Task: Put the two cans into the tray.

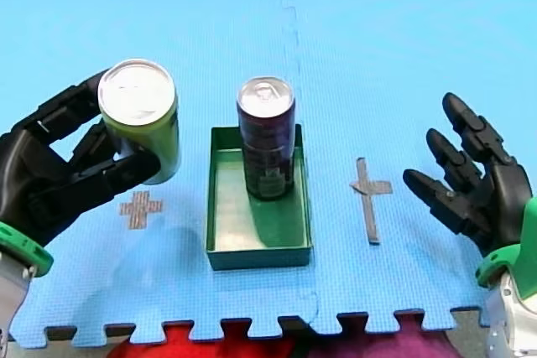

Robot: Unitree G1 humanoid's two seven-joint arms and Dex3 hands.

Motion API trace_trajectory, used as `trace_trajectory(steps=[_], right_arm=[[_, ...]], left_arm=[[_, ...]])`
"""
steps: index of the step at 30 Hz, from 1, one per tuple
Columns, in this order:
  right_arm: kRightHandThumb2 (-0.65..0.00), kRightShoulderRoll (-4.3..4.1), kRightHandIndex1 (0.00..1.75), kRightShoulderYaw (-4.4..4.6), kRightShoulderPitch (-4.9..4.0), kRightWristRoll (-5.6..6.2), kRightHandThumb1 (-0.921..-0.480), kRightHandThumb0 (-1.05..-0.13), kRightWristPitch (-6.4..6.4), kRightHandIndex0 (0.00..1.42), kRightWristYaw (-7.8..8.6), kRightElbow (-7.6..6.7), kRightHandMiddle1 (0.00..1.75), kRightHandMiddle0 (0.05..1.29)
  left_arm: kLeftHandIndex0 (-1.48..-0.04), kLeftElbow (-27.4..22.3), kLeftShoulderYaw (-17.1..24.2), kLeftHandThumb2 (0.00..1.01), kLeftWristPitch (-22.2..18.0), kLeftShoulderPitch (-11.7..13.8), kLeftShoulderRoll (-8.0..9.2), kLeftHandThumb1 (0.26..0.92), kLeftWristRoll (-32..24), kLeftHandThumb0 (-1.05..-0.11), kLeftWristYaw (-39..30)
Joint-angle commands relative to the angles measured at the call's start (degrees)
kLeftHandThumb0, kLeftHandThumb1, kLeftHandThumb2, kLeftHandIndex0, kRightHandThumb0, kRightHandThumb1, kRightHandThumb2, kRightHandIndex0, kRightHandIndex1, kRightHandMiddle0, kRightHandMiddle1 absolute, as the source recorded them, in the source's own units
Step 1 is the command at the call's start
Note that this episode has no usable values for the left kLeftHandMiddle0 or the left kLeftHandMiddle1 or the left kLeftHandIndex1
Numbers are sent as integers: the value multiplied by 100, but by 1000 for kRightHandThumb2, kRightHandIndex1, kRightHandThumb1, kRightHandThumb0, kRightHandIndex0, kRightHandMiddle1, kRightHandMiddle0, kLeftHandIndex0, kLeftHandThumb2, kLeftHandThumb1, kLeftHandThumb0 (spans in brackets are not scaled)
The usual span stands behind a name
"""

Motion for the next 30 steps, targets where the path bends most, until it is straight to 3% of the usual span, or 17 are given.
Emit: trace_trajectory(steps=[1, 5, 14, 30], right_arm=[[-4, -23, 4, -8, 5, 15, -850, -923, 9, 427, -3, 2, 3, 395], [-4, -41, 3, -18, 4, 27, -854, -929, 3, 428, 20, 32, 2, 396], [-5, -46, 2, -6, -10, 11, -868, -936, -24, 428, 48, 85, 1, 397], [-4, -22, 0, 5, 28, 16, -886, -928, -17, 425, 70, 60, 0, 395]], left_arm=[[-1311, -88, 10, 6, -77, 75, -90, 748, -75, -399, 29], [-1308, -121, 50, 6, -78, 125, -146, 756, -106, -390, 87], [-1306, -306, 51, 6, 38, 189, -96, 771, -57, -380, 303], [-1317, -653, -72, 4, 222, 205, -157, 791, -59, -381, 544]])
